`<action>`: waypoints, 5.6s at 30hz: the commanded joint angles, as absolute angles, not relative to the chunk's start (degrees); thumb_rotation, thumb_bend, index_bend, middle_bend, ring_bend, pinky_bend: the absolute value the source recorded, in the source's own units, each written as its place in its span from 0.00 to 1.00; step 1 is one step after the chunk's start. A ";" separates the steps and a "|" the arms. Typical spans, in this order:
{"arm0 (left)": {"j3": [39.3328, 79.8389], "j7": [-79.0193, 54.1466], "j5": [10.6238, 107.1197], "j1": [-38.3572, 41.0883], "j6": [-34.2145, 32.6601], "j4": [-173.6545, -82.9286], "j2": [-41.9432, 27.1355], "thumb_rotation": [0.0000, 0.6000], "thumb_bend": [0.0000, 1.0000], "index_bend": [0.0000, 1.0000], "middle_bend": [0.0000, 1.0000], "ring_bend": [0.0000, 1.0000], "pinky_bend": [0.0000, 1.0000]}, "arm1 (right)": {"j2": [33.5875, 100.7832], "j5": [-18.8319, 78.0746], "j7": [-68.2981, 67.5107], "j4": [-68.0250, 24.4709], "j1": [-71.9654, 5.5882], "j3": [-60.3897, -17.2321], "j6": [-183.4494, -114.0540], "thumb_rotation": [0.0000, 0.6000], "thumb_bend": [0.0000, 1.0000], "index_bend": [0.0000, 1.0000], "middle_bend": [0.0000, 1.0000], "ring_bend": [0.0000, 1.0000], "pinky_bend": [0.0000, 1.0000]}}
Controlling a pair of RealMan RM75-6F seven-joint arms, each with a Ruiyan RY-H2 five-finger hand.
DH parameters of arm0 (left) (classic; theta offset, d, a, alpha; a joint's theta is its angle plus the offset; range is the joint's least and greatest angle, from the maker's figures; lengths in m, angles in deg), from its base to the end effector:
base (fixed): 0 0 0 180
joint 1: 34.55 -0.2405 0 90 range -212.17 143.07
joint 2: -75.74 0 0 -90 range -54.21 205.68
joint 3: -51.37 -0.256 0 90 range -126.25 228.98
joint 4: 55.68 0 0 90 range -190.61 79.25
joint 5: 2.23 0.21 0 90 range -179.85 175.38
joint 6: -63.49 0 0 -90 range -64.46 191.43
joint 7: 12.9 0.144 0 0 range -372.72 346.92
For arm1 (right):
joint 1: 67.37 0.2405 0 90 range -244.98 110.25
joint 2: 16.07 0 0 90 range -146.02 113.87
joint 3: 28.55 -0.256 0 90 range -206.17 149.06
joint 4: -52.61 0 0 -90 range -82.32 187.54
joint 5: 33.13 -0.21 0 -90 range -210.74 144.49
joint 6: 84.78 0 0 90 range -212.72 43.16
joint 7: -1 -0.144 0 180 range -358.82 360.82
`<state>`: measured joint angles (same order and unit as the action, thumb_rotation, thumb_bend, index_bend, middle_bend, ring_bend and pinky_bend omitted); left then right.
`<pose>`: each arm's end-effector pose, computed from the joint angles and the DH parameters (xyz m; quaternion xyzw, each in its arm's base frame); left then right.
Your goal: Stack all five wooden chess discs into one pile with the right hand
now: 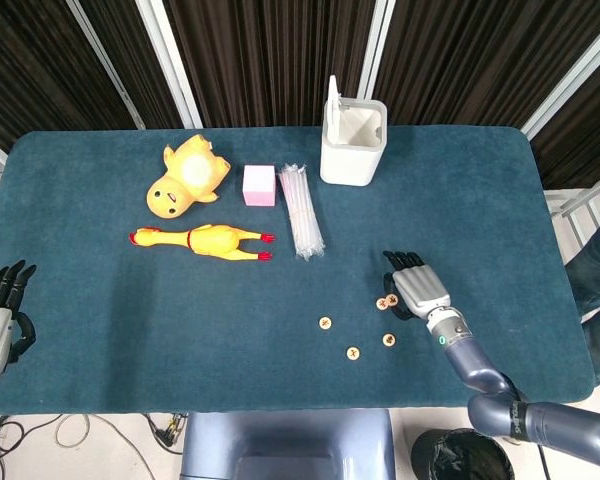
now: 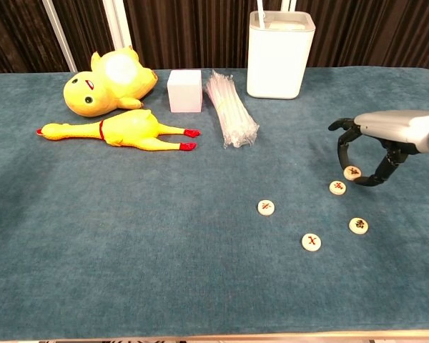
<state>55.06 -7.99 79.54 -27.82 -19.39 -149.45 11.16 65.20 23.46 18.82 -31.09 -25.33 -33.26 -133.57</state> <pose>-0.3096 0.1935 0.1548 -0.5943 -0.3867 -0.3645 0.6037 -0.2118 -0.3451 0.0087 0.7488 -0.4209 0.2682 0.4360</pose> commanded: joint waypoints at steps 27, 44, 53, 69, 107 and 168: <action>54.98 -9.03 79.81 -27.68 -19.08 -149.13 11.30 1.00 0.82 0.07 0.00 0.00 0.05 | 69.15 20.52 21.43 -28.31 -24.55 -34.25 -132.60 1.00 0.38 0.52 0.00 0.00 0.09; 54.99 -8.94 79.82 -27.72 -19.18 -149.25 11.30 1.00 0.82 0.07 0.00 0.00 0.05 | 69.67 20.60 21.50 -27.77 -24.58 -34.19 -132.20 1.00 0.38 0.52 0.00 0.00 0.09; 55.01 -8.70 79.74 -27.72 -19.22 -149.23 11.27 1.00 0.82 0.07 0.00 0.00 0.05 | 69.64 20.33 21.93 -27.81 -24.47 -34.24 -132.12 1.00 0.38 0.52 0.00 0.00 0.09; 55.03 -8.64 79.70 -27.72 -19.22 -149.29 11.25 1.00 0.82 0.07 0.00 0.00 0.05 | 69.39 20.07 21.70 -27.79 -24.55 -34.22 -131.70 1.00 0.38 0.52 0.00 0.00 0.09; 55.08 -8.50 79.55 -27.66 -19.12 -149.27 11.19 1.00 0.82 0.07 0.00 0.00 0.05 | 69.03 20.17 21.66 -28.13 -24.11 -34.22 -131.22 1.00 0.38 0.48 0.00 0.00 0.09; 55.14 -7.34 79.99 -28.17 -20.41 -149.86 11.09 1.00 0.82 0.07 0.00 0.00 0.07 | 67.55 45.84 12.70 -34.67 -40.08 -26.69 -145.92 1.00 0.38 0.39 0.00 0.00 0.09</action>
